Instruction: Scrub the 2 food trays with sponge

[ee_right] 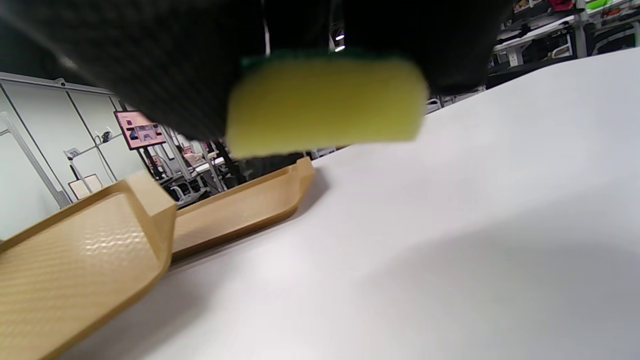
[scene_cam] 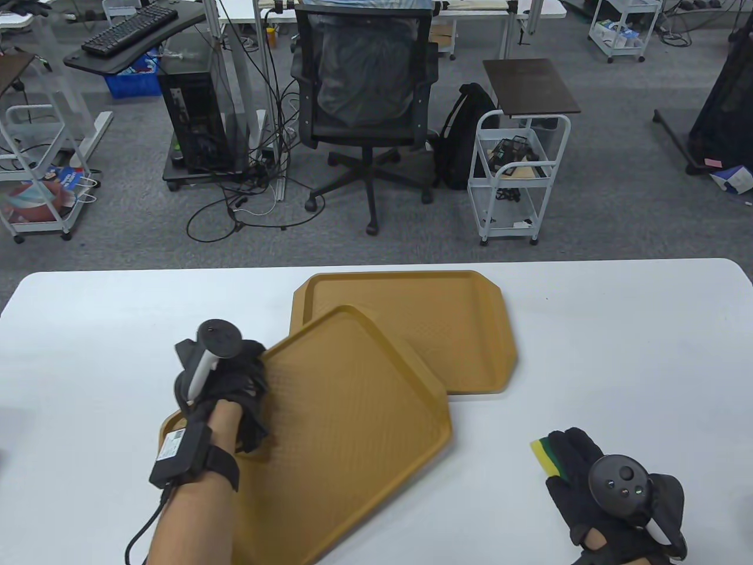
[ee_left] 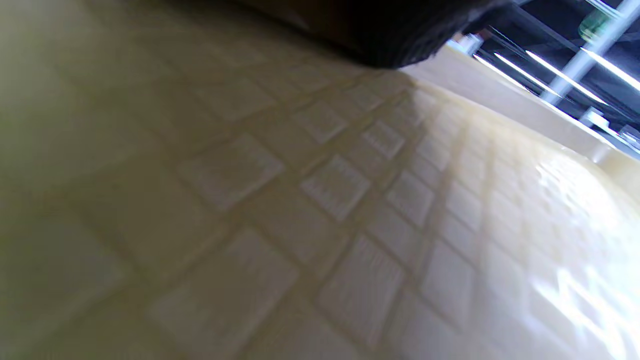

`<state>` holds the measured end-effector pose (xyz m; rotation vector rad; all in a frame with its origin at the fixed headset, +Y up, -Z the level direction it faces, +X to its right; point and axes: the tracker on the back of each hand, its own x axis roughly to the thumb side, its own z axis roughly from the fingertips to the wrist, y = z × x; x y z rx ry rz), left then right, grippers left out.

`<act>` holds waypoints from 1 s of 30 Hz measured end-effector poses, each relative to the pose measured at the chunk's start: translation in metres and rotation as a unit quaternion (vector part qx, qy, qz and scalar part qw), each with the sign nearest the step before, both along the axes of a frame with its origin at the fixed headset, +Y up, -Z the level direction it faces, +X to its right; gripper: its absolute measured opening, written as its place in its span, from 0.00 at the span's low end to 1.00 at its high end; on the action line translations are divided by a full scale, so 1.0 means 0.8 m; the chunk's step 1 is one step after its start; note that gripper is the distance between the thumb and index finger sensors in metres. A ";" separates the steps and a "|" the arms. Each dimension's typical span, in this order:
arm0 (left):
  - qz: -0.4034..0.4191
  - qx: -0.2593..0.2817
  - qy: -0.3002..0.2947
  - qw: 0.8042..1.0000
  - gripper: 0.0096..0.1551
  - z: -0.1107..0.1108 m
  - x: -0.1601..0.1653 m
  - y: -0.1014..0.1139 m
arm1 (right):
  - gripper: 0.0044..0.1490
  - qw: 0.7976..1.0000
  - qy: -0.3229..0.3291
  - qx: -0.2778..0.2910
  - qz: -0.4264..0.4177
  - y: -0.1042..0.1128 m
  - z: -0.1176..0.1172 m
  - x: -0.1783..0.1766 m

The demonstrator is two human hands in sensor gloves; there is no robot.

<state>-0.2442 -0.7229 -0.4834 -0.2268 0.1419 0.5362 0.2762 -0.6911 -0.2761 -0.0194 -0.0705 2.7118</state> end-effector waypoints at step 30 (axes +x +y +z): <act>-0.311 0.061 -0.139 0.938 0.25 0.013 0.266 -0.059 | 0.42 1.000 0.002 -0.002 -0.029 -0.004 -0.002 0.009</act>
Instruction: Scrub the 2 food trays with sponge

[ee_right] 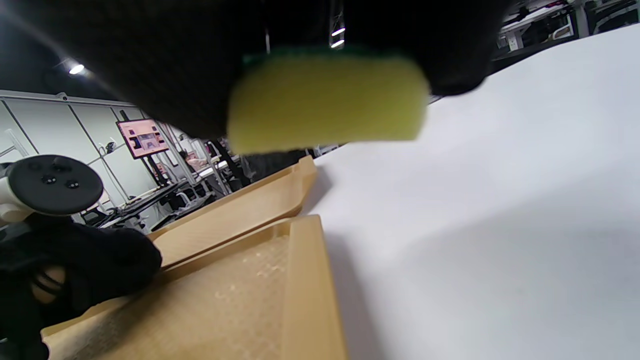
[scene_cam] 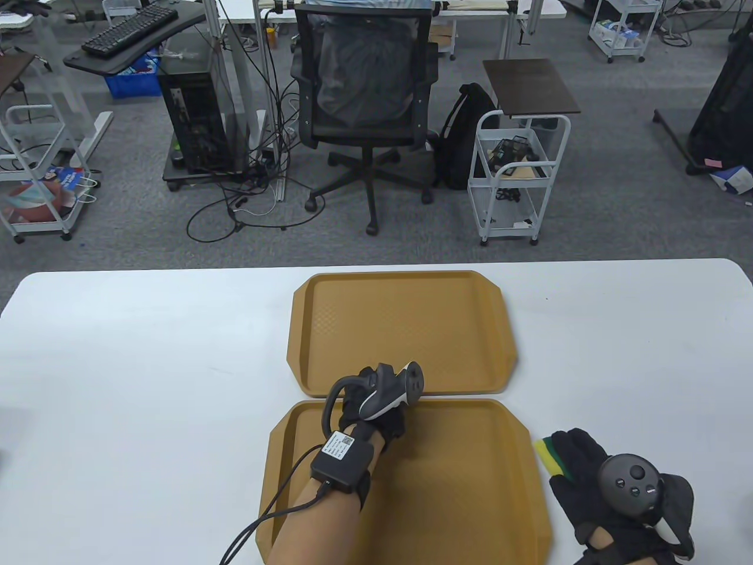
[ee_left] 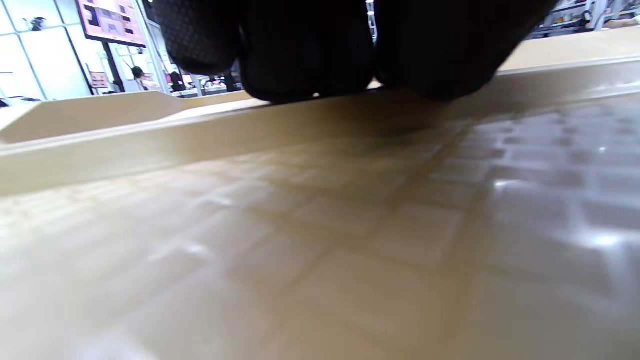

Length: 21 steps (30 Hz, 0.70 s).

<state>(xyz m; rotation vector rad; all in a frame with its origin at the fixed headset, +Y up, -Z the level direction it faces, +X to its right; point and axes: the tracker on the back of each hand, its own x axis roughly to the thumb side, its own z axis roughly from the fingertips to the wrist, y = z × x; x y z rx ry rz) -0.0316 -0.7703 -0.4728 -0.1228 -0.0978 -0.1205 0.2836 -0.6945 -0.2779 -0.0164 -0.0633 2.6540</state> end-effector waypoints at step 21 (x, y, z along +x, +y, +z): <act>0.123 -0.111 0.224 0.960 0.49 0.079 -0.211 0.030 | 0.44 0.999 -0.036 -0.039 0.010 -0.030 -0.016 0.000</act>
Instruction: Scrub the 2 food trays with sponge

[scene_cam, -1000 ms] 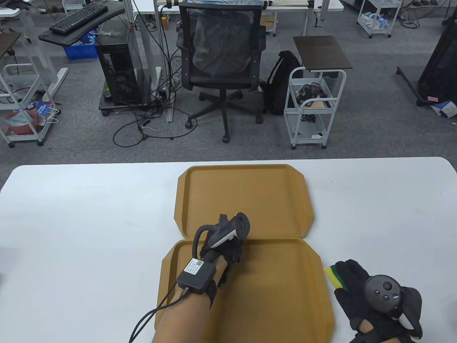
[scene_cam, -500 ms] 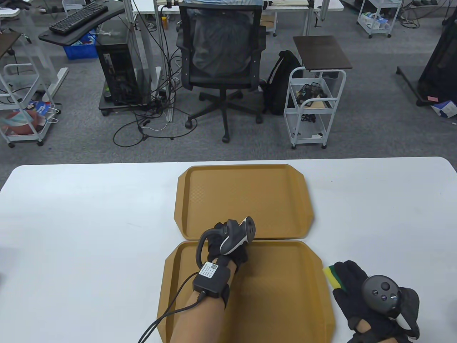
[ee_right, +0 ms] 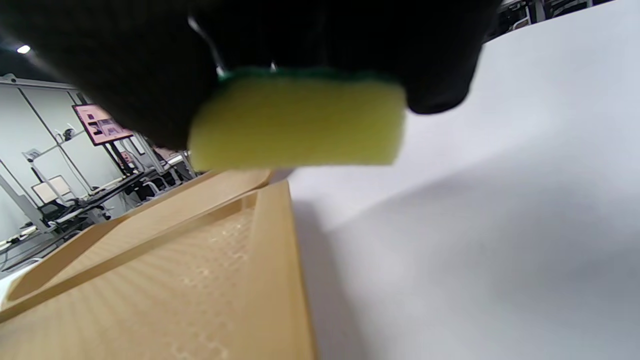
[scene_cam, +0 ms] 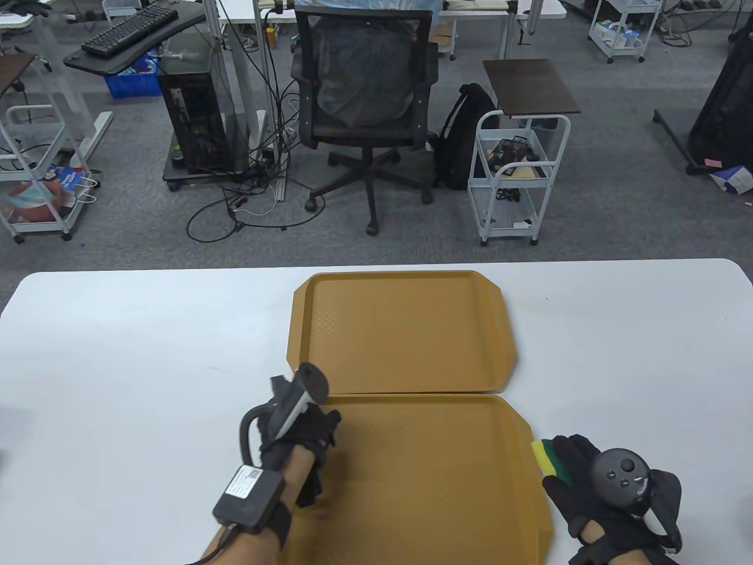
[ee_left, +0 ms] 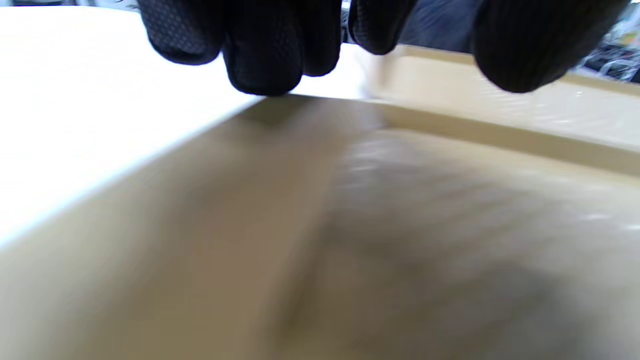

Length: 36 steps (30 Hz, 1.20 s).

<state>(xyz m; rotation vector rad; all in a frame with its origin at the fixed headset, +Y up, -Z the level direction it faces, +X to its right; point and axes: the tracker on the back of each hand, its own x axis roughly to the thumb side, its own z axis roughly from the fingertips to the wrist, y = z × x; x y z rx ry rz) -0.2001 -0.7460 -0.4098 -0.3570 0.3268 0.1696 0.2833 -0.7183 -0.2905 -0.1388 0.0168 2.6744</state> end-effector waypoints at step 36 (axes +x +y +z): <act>0.193 -0.055 -0.041 0.979 0.47 0.084 -0.065 -0.044 | 0.37 0.971 -0.028 -0.117 0.207 -0.041 -0.162 -0.162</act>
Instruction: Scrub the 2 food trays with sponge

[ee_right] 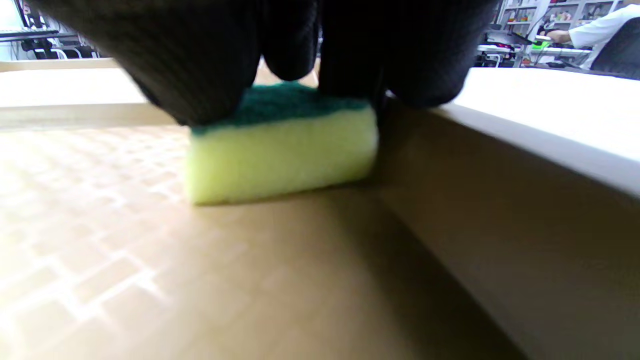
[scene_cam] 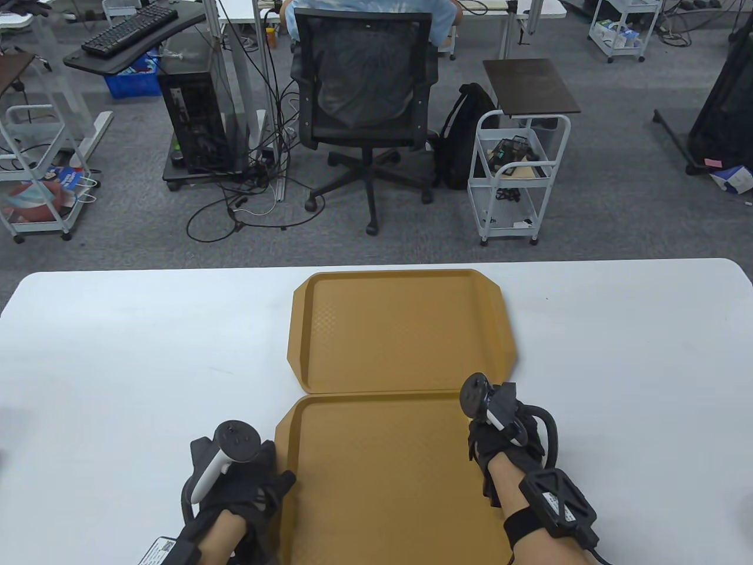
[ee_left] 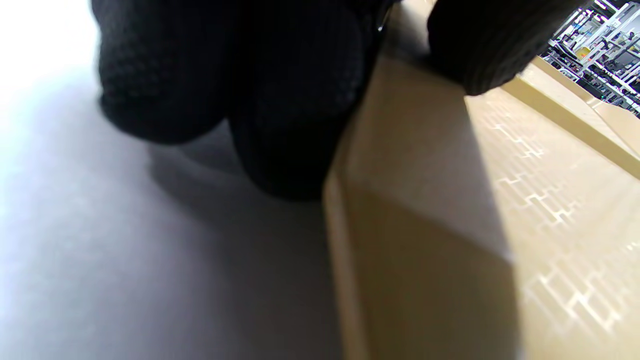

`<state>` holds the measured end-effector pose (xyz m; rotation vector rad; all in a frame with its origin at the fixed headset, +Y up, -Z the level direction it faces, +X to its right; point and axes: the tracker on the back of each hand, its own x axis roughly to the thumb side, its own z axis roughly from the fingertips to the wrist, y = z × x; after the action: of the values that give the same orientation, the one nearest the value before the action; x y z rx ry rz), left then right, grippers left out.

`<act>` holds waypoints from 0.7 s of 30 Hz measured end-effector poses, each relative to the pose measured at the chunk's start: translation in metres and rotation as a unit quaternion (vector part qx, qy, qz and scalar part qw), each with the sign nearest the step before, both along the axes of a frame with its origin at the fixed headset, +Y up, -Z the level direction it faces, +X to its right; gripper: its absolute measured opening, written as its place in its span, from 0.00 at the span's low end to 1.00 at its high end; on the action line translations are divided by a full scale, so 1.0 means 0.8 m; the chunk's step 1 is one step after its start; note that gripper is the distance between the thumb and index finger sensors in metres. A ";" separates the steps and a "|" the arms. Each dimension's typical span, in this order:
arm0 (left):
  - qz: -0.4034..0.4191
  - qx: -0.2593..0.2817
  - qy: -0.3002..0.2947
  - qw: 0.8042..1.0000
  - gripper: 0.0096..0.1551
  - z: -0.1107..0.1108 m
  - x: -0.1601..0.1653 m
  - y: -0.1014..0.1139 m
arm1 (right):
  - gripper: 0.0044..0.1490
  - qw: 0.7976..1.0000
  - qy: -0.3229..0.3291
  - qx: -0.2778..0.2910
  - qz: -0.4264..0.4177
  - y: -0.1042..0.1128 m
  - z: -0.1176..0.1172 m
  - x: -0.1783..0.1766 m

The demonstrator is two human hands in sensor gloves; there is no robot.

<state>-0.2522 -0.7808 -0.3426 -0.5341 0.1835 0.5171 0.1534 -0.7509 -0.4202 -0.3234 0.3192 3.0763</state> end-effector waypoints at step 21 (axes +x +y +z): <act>0.032 -0.013 -0.002 0.999 0.47 -0.001 -0.006 -0.001 | 0.37 0.975 0.163 0.008 -0.151 -0.010 -0.006 -0.250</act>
<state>-0.2568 -0.7818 -0.3432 -0.5685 0.1697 0.5768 -0.0469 -0.7586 -0.4246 0.2177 0.3165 2.8163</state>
